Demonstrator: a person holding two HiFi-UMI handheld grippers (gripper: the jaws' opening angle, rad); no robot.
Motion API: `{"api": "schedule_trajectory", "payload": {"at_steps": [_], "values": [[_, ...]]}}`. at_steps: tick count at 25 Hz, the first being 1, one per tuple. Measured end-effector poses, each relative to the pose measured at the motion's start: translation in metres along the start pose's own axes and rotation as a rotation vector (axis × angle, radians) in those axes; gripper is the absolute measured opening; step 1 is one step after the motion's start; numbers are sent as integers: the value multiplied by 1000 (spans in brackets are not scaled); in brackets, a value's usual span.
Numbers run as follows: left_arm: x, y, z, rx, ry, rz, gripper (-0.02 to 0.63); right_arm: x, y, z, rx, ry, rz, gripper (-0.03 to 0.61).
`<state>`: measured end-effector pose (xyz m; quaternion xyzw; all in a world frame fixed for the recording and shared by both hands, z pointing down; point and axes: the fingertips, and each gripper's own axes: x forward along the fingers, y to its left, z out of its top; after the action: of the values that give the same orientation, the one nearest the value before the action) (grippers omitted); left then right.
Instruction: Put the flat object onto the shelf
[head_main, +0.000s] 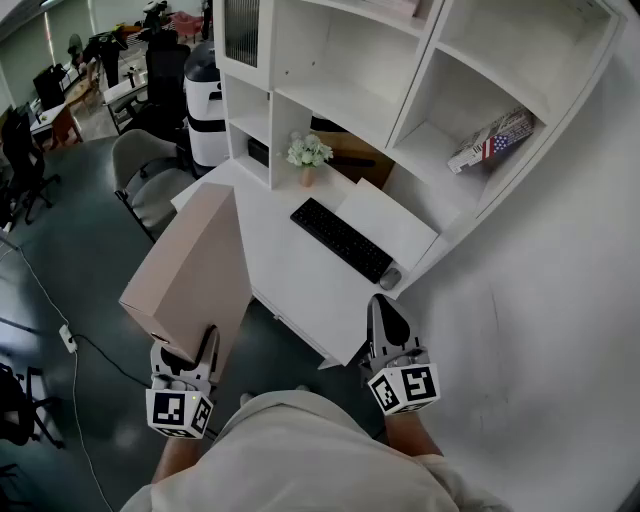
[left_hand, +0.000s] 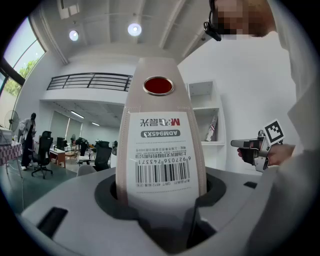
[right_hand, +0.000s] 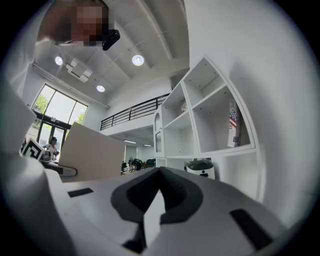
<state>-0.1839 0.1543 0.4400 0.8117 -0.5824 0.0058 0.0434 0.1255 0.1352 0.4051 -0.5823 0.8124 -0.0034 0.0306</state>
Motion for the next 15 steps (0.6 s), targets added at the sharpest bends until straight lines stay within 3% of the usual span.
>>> {"api": "schedule_trajectory", "payload": {"at_steps": [15], "values": [[3, 4, -4, 1, -3, -2, 272, 6, -1, -1, 5, -10, 2, 3]]}}
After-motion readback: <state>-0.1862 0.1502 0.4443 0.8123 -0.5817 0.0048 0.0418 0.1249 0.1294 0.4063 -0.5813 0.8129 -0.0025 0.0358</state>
